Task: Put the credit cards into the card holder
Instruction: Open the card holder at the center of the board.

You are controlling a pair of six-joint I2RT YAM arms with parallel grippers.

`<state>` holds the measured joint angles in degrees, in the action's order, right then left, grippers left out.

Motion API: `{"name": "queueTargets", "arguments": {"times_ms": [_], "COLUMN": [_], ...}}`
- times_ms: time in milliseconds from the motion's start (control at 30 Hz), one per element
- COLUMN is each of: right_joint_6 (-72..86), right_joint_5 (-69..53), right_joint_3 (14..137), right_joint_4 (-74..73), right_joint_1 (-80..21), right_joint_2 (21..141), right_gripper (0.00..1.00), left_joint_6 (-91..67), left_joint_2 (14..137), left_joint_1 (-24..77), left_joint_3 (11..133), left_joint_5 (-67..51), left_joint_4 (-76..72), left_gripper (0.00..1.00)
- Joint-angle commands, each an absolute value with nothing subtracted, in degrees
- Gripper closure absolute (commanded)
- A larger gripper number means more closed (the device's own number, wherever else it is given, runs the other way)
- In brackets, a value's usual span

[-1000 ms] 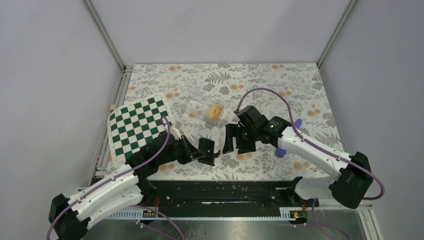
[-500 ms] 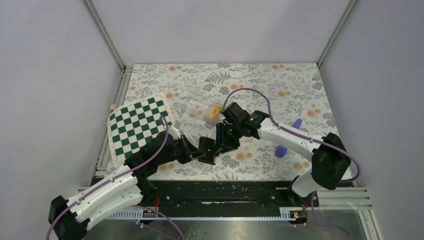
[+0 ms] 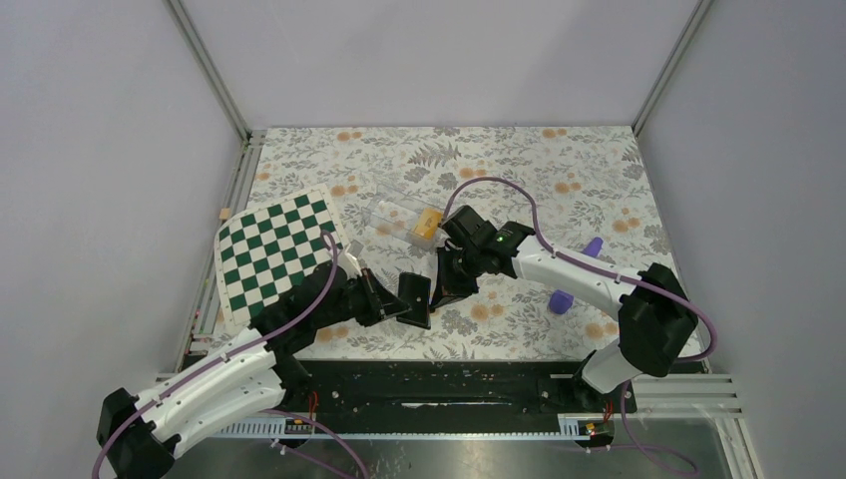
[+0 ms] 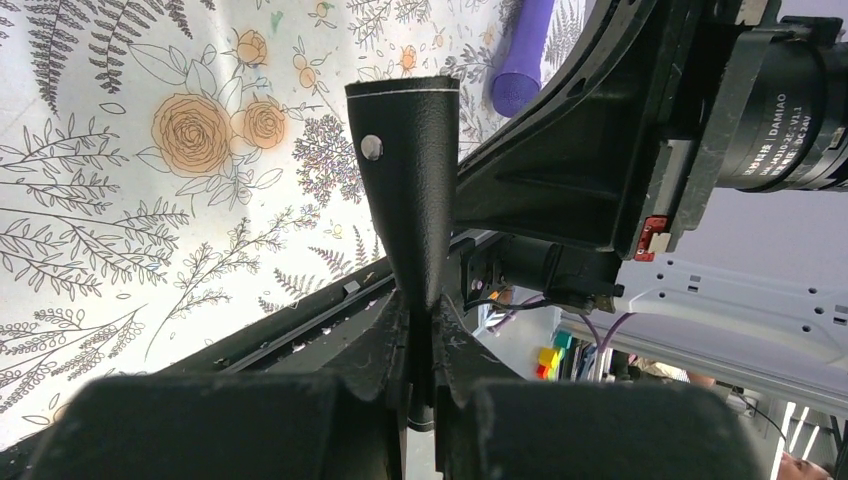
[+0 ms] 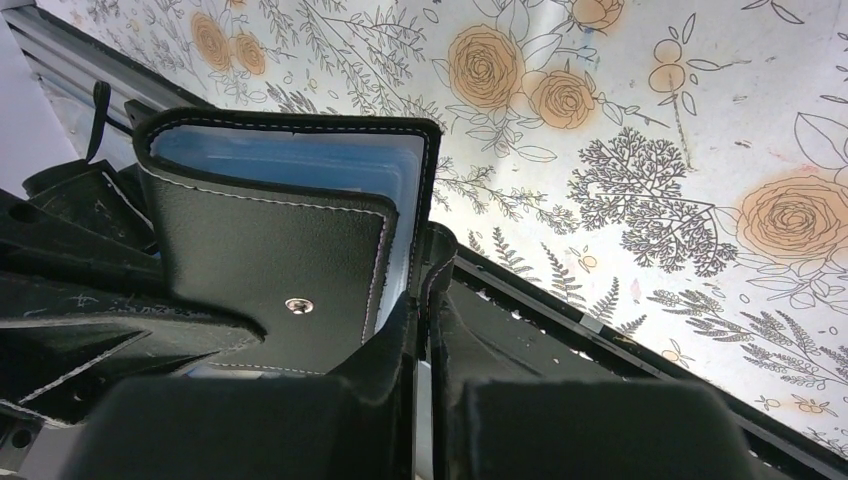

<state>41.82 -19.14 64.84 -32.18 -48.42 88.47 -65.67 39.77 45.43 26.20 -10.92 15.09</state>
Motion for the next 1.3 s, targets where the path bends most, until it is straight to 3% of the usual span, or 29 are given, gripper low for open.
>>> {"name": "queueTargets", "arguments": {"times_ms": [0, 133, 167, 233, 267, 300, 333, 500, 900, 1067, 1267], "right_joint_6": [40.5, 36.8, 35.6, 32.2, 30.5, 28.5, 26.5, 16.5, 7.3, 8.4, 9.4], "right_joint_5": [-19.2, -16.4, -15.9, -16.7, -17.1, -18.0, -19.0, -27.6, -55.5, -59.2, -60.2], "right_joint_3": [64.7, 66.1, 66.6, 67.8, 68.4, 69.2, 69.9, 76.0, 89.8, 92.6, 92.5], "right_joint_4": [-31.1, -34.6, -35.3, -36.0, -36.5, -36.8, -37.4, -44.0, -59.1, -59.2, -58.8], "right_joint_1": [-48.8, -48.4, -48.2, -47.8, -47.6, -47.3, -47.2, -47.1, -47.1, -47.1, -47.1], "right_joint_2": [87.3, 83.1, 81.6, 78.1, 76.4, 74.9, 73.5, 70.9, 76.3, 76.3, 76.2], "right_gripper": [1.00, 1.00, 1.00, 1.00, 1.00, 1.00, 1.00, 1.00, 1.00, 1.00, 1.00], "left_joint_6": [-64.5, -63.2, -62.6, -59.9, -58.3, -56.6, -54.4, -37.4, -4.0, 1.4, -7.8], "left_joint_2": [39.8, 39.5, 39.3, 38.5, 38.0, 37.8, 37.7, 38.9, 43.7, 43.4, 45.9], "left_joint_1": [45.5, 45.5, 45.5, 45.5, 45.5, 45.5, 45.5, 45.4, 45.0, 44.8, 44.8], "left_joint_3": [28.1, 28.6, 28.7, 29.5, 30.3, 31.6, 32.9, 40.5, 50.4, 47.5, 43.5], "left_joint_5": [-12.1, -11.4, -11.3, -10.6, -9.2, -7.3, -5.4, -3.8, -30.7, -43.9, -57.2], "left_joint_4": [11.0, 11.0, 10.6, 10.9, 12.4, 14.4, 16.5, 20.8, 24.3, 18.3, 0.9], "left_gripper": [1.00, 0.98, 0.86, 0.39, 0.20, 0.09, 0.05, 0.04, 0.04, 0.04, 0.06]}}
